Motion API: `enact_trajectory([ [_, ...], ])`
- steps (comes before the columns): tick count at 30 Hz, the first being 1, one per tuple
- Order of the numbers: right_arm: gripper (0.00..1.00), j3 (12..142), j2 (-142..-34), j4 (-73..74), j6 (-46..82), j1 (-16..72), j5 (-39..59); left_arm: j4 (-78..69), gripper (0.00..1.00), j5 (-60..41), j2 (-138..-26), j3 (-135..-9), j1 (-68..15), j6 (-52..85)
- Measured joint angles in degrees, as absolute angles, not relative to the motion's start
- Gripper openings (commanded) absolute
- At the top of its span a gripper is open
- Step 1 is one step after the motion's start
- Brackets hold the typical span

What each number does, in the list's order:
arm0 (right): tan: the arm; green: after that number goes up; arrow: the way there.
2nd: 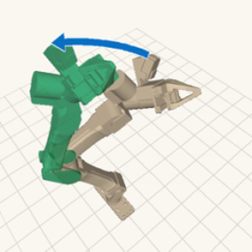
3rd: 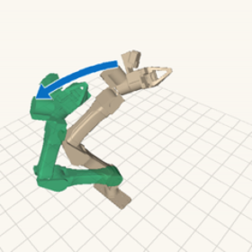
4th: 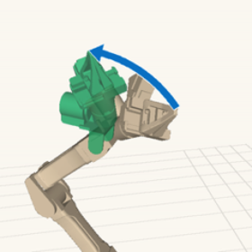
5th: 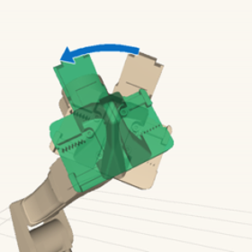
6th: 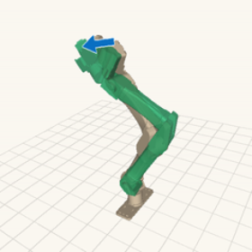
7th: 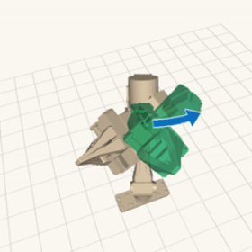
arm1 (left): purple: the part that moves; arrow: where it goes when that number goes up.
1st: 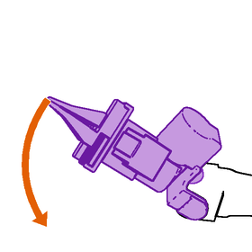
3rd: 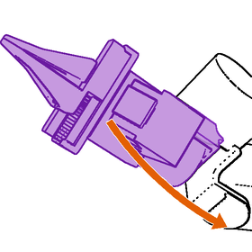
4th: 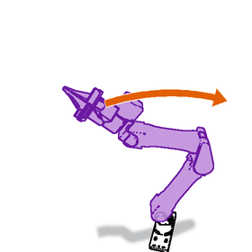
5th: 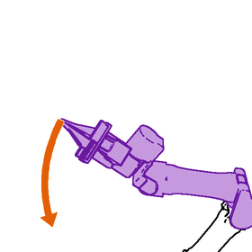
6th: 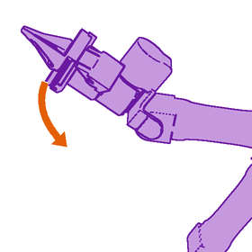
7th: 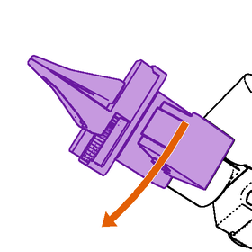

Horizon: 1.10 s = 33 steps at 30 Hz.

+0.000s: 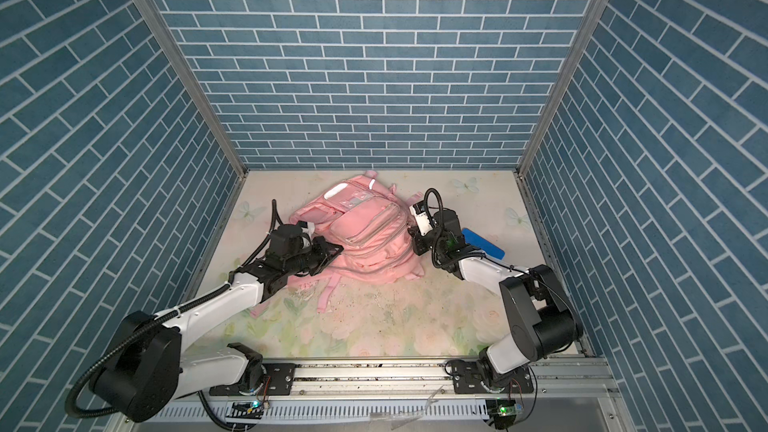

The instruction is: Pack the student bag

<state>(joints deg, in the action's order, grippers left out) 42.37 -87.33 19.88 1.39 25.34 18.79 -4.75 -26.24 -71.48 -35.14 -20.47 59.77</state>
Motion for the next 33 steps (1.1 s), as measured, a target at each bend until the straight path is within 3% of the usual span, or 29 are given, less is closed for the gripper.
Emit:
enact_trajectory([
  [2,0.00,42.37,-87.33,19.40,0.73,25.47,22.90,1.76,0.05,-28.77,-73.21,-38.24,-16.86,52.69],
  [5,0.00,42.13,-87.24,19.29,0.49,25.91,25.17,9.34,0.32,-28.82,-75.09,-43.62,-15.55,43.44],
  [8,0.00,41.12,-86.39,19.29,0.69,26.52,25.39,13.69,0.45,-25.19,-73.54,-46.83,-17.56,34.79],
  [15,0.00,38.89,-83.94,19.68,2.42,27.77,25.76,15.59,0.53,-14.15,-64.60,-47.33,-36.97,17.06],
  [19,0.00,38.50,-83.22,19.66,2.81,28.12,25.74,13.87,0.57,-7.90,-67.37,-49.71,-45.21,9.08],
  [26,0.00,37.74,-83.11,20.38,4.25,28.34,25.71,10.55,0.57,-3.84,-86.17,-62.24,-49.19,-0.82],
  [33,0.00,36.53,-82.61,21.87,5.56,28.58,25.71,10.85,0.56,1.85,-95.02,-66.26,-49.43,-3.20],
])
